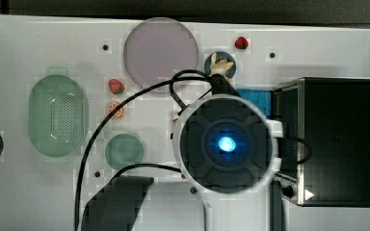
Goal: Flap open oven.
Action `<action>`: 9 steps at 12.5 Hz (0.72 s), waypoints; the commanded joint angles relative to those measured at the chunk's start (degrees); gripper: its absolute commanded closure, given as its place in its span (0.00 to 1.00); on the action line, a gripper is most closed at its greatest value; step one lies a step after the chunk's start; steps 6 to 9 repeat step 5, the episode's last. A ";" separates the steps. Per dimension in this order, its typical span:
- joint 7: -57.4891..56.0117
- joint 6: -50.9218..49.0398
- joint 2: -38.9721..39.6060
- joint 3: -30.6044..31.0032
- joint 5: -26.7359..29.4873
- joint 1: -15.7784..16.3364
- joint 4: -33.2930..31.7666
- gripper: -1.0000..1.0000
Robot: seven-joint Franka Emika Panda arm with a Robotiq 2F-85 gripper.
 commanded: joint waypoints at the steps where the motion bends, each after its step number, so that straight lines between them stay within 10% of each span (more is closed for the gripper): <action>1: 2.84 -4.63 0.97 -1.12 0.67 -0.58 3.35 0.82; 9: 2.59 -4.56 1.02 -0.86 0.90 -0.51 3.67 0.82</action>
